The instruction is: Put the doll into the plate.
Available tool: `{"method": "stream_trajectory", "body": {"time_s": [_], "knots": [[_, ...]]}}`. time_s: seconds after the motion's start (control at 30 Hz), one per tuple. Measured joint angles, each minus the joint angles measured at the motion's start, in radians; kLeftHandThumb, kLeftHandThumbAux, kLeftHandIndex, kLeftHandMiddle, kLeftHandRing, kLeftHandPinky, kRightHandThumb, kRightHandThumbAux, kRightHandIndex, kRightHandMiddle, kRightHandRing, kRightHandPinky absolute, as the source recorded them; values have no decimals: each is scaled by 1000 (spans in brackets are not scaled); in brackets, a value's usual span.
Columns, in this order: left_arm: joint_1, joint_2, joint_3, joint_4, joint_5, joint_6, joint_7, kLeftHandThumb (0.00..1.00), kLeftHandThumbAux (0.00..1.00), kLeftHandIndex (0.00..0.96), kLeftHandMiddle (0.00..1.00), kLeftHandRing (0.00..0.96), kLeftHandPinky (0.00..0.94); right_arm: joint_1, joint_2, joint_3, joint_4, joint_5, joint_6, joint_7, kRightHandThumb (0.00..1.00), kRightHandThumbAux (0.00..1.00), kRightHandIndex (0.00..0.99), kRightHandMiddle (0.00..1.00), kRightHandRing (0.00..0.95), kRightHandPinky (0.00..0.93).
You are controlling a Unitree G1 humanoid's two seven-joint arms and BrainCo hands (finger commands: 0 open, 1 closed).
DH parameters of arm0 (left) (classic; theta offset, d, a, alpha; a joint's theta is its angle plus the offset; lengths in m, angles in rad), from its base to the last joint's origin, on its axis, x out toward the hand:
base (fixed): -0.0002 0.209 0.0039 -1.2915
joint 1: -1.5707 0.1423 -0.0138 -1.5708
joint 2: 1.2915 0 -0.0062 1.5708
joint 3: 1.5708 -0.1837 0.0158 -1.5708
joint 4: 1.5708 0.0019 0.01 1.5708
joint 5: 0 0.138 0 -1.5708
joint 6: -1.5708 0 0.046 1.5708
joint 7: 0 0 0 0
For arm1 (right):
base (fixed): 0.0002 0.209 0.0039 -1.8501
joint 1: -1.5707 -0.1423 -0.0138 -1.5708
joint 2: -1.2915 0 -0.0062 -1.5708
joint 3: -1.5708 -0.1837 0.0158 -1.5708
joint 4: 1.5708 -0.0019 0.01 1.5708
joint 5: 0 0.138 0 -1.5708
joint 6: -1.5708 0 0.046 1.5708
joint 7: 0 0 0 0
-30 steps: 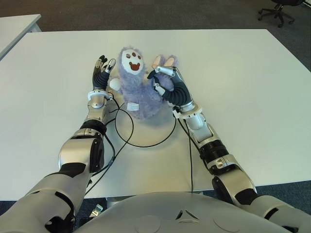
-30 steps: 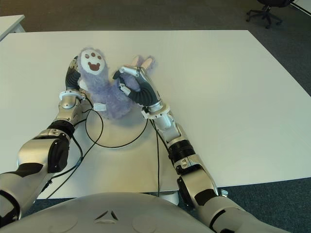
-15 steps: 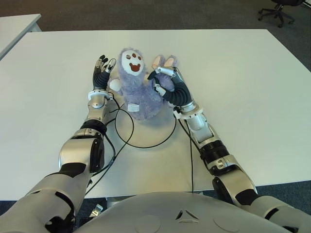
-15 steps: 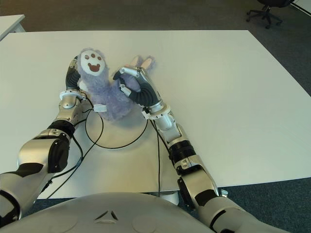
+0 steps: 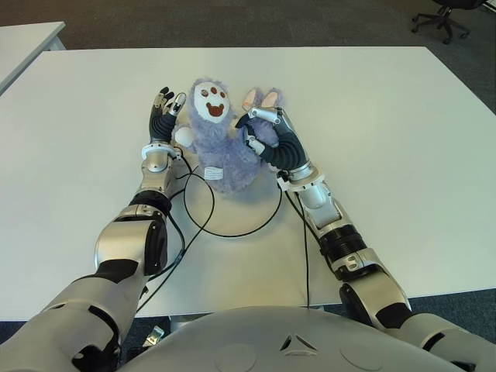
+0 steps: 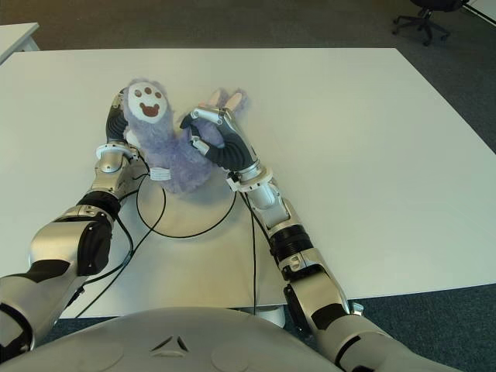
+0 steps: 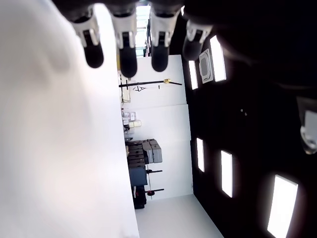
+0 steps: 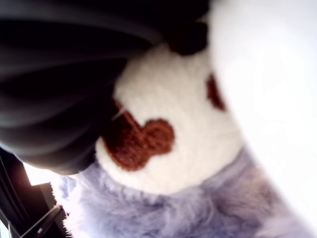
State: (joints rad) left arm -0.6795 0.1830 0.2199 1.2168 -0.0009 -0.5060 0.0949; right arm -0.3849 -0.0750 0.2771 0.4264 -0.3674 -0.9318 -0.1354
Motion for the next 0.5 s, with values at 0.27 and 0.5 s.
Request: {"method": "stream_trajectory", "body": {"time_s": [0.27,0.5], "knots": [[0,0,0,0,0,0,0,0,405,0,106,129,157,0,0,1,0,-1,0,0,709,712,429,781,822,842],[0,0,0,0,0,0,0,0,396,0,103,129,167,0,-1,4,0,-1,0,0,706,713,428,772,816,841]]}}
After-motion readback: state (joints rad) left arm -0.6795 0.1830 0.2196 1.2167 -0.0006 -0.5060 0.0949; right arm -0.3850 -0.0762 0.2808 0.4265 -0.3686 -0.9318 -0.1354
